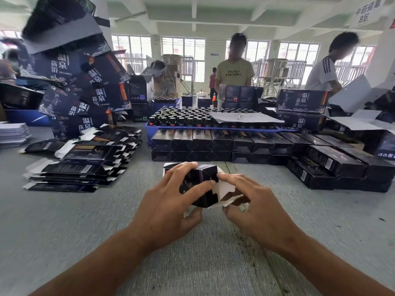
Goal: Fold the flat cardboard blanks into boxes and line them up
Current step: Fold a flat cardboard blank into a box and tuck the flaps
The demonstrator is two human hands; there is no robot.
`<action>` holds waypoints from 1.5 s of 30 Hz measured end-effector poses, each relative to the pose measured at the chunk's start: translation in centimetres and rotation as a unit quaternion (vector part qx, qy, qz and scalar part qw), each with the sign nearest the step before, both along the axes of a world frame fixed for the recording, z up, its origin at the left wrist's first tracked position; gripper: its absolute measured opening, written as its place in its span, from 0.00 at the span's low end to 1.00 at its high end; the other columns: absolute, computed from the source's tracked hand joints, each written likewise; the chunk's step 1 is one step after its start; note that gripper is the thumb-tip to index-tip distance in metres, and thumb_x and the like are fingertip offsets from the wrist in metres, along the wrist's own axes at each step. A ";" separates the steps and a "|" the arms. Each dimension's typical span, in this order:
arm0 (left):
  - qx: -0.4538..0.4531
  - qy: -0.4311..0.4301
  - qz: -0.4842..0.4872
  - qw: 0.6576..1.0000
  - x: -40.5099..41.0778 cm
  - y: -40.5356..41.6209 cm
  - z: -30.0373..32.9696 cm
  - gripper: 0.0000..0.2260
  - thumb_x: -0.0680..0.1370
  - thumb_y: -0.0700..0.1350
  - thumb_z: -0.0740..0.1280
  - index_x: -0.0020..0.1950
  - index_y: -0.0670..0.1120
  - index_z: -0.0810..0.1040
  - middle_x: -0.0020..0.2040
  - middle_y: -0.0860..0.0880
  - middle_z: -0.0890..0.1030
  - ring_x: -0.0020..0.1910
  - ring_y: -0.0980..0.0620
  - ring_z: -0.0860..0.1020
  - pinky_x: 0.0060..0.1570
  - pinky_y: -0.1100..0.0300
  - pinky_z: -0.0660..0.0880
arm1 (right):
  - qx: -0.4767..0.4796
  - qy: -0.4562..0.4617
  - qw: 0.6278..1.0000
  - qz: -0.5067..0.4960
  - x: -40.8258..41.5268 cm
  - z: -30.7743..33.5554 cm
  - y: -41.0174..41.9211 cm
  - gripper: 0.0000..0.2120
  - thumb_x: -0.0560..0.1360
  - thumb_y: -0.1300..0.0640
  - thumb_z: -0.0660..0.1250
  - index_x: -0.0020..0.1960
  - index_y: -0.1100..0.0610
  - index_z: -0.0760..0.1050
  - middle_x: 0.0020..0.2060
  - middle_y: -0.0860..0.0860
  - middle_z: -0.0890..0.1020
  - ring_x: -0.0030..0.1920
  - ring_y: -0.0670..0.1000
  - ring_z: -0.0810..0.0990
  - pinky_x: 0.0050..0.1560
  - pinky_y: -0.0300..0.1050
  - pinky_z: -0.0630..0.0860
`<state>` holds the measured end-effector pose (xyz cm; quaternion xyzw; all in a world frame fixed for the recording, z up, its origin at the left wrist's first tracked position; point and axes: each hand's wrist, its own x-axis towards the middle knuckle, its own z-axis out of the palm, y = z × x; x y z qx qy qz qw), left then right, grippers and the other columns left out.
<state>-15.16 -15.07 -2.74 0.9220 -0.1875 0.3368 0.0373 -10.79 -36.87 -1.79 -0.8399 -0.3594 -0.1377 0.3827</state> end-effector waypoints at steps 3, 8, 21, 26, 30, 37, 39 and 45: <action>0.001 -0.004 -0.008 1.000 -0.1 -0.3 0.1 0.28 0.72 0.54 0.67 0.72 0.57 0.69 0.71 0.43 0.70 0.64 0.44 0.76 0.41 0.54 0.82 | 0.035 -0.024 0.999 -0.027 -0.1 0.2 0.0 0.22 0.77 0.56 0.71 0.70 0.47 0.75 0.58 0.33 0.77 0.56 0.34 0.76 0.53 0.23 0.70; 0.014 -0.013 -0.010 1.000 -0.1 -0.5 -0.1 0.27 0.73 0.55 0.67 0.72 0.57 0.69 0.72 0.43 0.70 0.66 0.43 0.74 0.41 0.52 0.83 | 0.058 -0.057 0.996 -0.043 -0.1 0.1 0.2 0.18 0.75 0.56 0.74 0.65 0.49 0.79 0.54 0.34 0.79 0.56 0.36 0.78 0.55 0.27 0.73; 0.014 -0.041 -0.004 0.999 0.2 -0.3 -0.5 0.25 0.74 0.55 0.66 0.71 0.56 0.71 0.72 0.42 0.68 0.65 0.43 0.73 0.43 0.53 0.82 | 0.077 -0.002 0.997 -0.023 -0.4 0.1 -0.1 0.28 0.75 0.66 0.69 0.71 0.45 0.72 0.54 0.41 0.82 0.52 0.38 0.79 0.43 0.27 0.74; -0.012 -0.054 -0.017 0.998 0.1 -0.5 -0.5 0.28 0.74 0.56 0.65 0.74 0.54 0.67 0.72 0.45 0.69 0.65 0.45 0.74 0.46 0.56 0.80 | 0.116 0.017 0.993 -0.002 -0.6 0.5 0.1 0.17 0.81 0.58 0.65 0.67 0.43 0.76 0.52 0.37 0.83 0.50 0.41 0.82 0.46 0.30 0.76; -0.053 -0.058 -0.039 0.996 0.0 -0.9 -0.5 0.35 0.73 0.56 0.66 0.79 0.49 0.60 0.72 0.49 0.70 0.69 0.49 0.72 0.53 0.59 0.78 | 0.130 0.042 0.991 -0.011 -0.6 0.5 0.2 0.14 0.79 0.52 0.69 0.62 0.38 0.75 0.49 0.34 0.82 0.47 0.37 0.82 0.43 0.28 0.76; -0.062 -0.057 -0.040 0.996 -0.2 -1.3 -0.5 0.37 0.73 0.57 0.66 0.79 0.45 0.60 0.72 0.48 0.71 0.69 0.49 0.71 0.58 0.57 0.78 | 0.153 0.122 0.981 -0.005 -0.1 0.4 0.1 0.08 0.76 0.53 0.72 0.54 0.42 0.81 0.46 0.36 0.85 0.47 0.38 0.83 0.46 0.30 0.78; -0.061 -0.056 -0.041 0.996 -0.2 -1.4 -0.6 0.36 0.73 0.57 0.66 0.78 0.45 0.61 0.72 0.48 0.71 0.69 0.49 0.71 0.59 0.57 0.77 | 0.152 0.119 0.981 -0.013 0.0 0.4 0.1 0.08 0.76 0.53 0.73 0.54 0.44 0.82 0.45 0.37 0.85 0.46 0.38 0.83 0.45 0.30 0.78; -0.050 -0.059 -0.041 0.996 -0.2 -1.5 -0.6 0.35 0.73 0.57 0.66 0.78 0.45 0.63 0.71 0.49 0.72 0.69 0.50 0.71 0.60 0.61 0.72 | 0.158 0.101 0.982 -0.028 -0.2 0.5 0.1 0.06 0.75 0.56 0.74 0.52 0.48 0.84 0.42 0.38 0.86 0.45 0.40 0.84 0.46 0.34 0.79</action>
